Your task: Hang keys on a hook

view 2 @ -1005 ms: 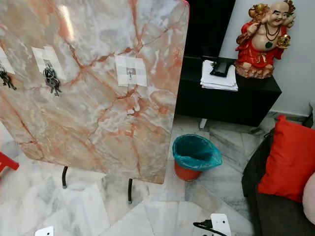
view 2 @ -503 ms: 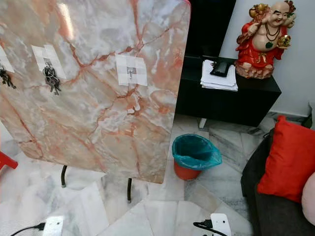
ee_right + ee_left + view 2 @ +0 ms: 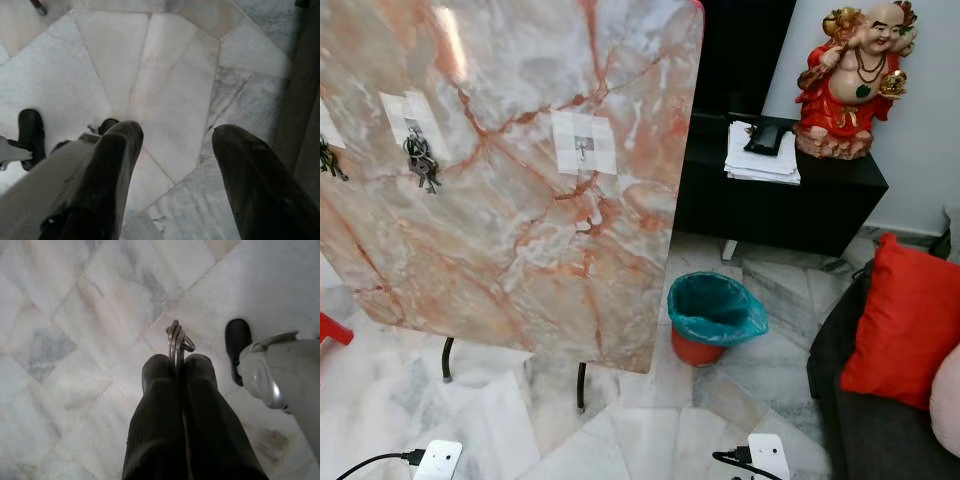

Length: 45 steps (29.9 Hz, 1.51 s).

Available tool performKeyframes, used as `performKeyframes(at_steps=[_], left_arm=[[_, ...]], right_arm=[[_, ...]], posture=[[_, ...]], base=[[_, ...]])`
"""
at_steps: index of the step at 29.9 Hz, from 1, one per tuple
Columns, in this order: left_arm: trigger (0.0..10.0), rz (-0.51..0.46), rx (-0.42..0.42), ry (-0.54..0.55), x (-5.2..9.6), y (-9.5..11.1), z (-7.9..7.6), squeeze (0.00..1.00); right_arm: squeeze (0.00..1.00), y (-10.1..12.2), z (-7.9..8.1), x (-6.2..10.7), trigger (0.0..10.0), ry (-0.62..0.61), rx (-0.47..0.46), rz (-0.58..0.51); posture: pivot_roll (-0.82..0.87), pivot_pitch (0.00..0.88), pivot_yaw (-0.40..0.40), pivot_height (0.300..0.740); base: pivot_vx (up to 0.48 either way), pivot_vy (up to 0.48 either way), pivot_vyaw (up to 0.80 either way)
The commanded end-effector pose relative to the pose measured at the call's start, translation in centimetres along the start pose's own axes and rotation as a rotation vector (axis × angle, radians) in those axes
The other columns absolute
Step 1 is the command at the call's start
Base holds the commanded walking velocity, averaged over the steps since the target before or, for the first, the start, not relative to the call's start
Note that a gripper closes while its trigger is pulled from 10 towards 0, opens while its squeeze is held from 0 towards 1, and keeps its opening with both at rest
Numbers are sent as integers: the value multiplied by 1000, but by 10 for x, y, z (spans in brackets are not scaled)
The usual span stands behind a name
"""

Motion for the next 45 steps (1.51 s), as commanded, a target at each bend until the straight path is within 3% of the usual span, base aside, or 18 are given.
performKeyframes(at_steps=[1,17,25,32,34,37,40,43,45], left_arm=[[10000,-19,-3,-11,0,6,-4,0],[10000,-103,12,1,0,37,-2,0],[10000,-116,-5,1,1,40,-4,0],[10000,-313,4,27,6,75,-1,0],[10000,-392,25,24,10,88,0,0],[10000,-539,-10,61,19,108,2,0],[10000,-564,-8,81,21,112,3,0],[10000,-769,17,212,41,124,12,0],[10000,-807,38,230,46,123,13,0]], right_arm=[[0,3,-4,1,10000,-11,19,-9],[0,2,-5,1,10000,-11,-7,-11],[0,3,-6,1,10000,-17,-13,-16],[0,2,-7,1,10000,-22,-16,-19],[0,2,-7,1,10000,-22,-15,-19],[0,2,-7,1,10000,-23,-14,-21],[0,2,-7,1,10000,-23,-15,-23],[0,2,-7,1,10000,-26,-25,-29],[0,2,-7,1,10000,-26,-25,-29]], posture=[[24,9,-105,740],[23,10,-109,740],[20,9,-108,740],[20,9,-109,740],[22,9,-108,740],[14,4,-100,740],[14,4,-100,740],[9,0,-90,740],[5,0,-86,740]], base=[[0,-289,400],[0,-242,155],[0,0,0],[0,0,0],[0,0,0],[0,0,0],[0,0,0],[0,0,0],[0,0,0]])
Point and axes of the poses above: a point about 5 cm out from each wrist's last joint towards the gripper, its own x axis pointing back from the gripper into the wrist, its own y axis along the axis of the wrist's last joint, z = x × y, the point moved 2 cm from there along -x, pointing out of the wrist towards the gripper, and after that the axes turned 15 degrees about -x, right-handed, at the moved point
